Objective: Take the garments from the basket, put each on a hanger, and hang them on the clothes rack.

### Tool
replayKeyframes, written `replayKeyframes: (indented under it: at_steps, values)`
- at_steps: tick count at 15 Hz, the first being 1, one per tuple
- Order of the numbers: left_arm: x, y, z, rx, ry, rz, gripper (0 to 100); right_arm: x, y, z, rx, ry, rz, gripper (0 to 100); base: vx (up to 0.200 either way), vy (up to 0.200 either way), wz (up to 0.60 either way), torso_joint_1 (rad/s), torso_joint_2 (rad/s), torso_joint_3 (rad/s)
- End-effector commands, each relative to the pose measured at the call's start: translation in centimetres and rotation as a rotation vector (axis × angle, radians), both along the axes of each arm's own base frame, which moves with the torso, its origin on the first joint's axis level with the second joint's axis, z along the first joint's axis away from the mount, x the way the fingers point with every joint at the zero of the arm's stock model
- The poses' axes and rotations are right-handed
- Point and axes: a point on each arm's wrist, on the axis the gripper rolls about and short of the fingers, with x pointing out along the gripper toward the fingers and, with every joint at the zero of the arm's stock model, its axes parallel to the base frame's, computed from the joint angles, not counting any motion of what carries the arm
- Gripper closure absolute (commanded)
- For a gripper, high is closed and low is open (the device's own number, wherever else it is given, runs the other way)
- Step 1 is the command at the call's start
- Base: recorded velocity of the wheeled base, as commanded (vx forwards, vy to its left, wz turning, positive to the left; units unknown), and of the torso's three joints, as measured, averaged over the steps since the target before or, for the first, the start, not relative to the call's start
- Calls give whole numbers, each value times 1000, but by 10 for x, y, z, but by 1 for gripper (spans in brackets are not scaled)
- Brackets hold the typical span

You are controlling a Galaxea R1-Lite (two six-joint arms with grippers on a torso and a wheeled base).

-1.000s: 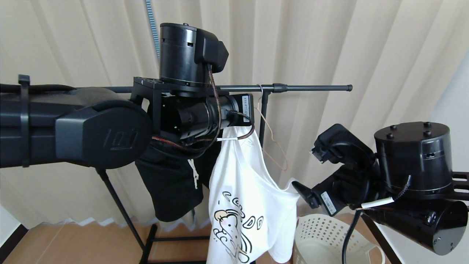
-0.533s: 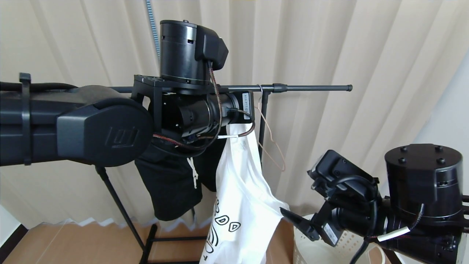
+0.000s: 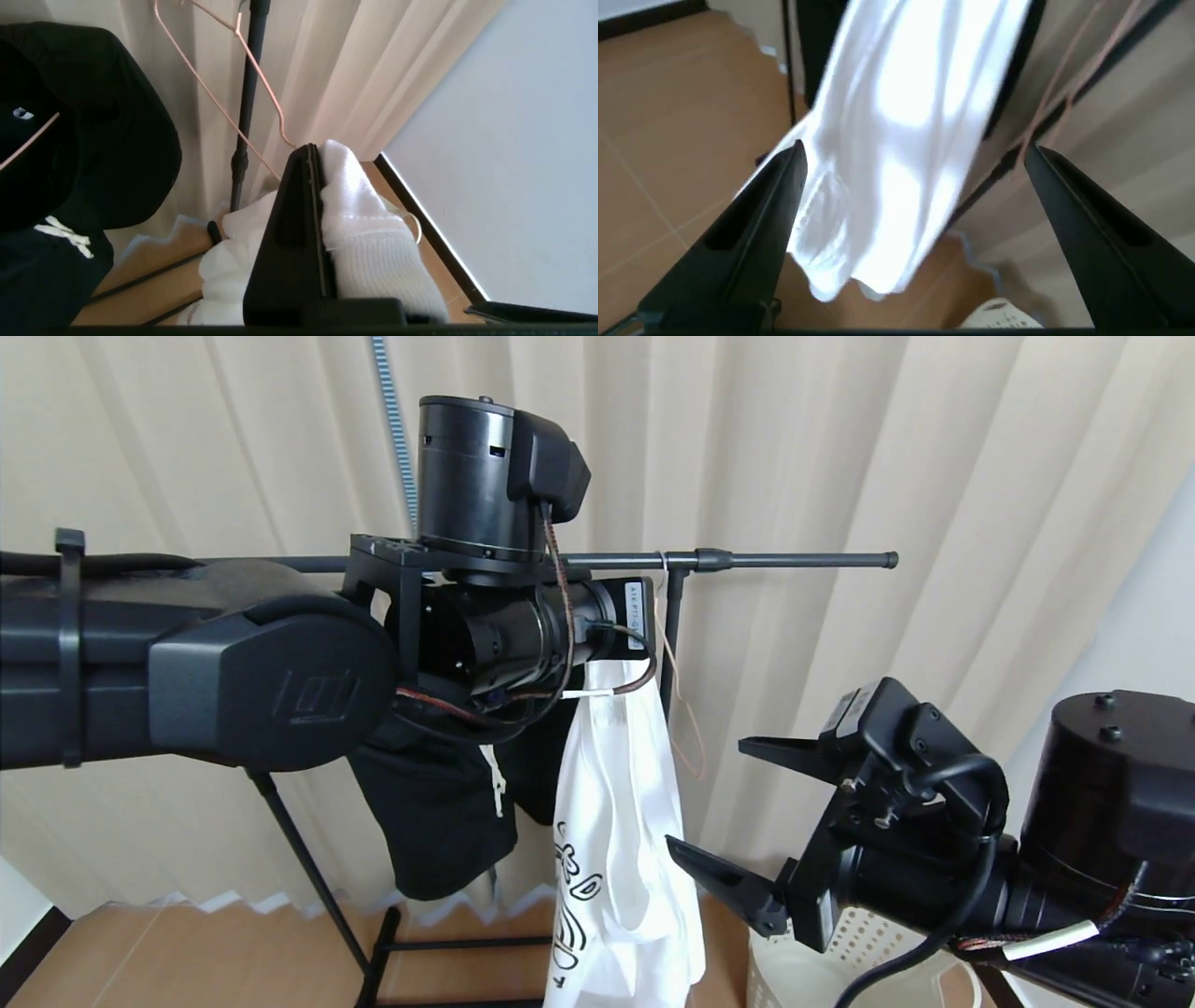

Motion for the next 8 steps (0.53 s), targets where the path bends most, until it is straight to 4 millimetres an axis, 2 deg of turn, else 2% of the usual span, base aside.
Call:
replayKeyframes:
  at_steps: [1,2,3,4,7,8]
  values:
    - [0,0,0,0,0,0,100,-7,11,3,65,14,34,0,0,0,0,0,0,0]
    - [0,0,0,2,-1,1,100,-10,28,13,169,66,18,0,0,0,0,0,0,0]
    - [0,0,0,3,0,0,100,-10,38,14,194,79,-28,0,0,0,0,0,0,0]
    - [-2,-2,0,2,-1,-3,100,-5,59,11,203,65,-149,0,0,0,0,0,0,0]
    - [-3,-3,-2,12,0,14,100,16,86,3,228,54,-322,0,0,0,0,0,0,0]
    - [-3,-3,-4,16,4,16,100,20,87,3,229,44,-356,0,0,0,0,0,0,0]
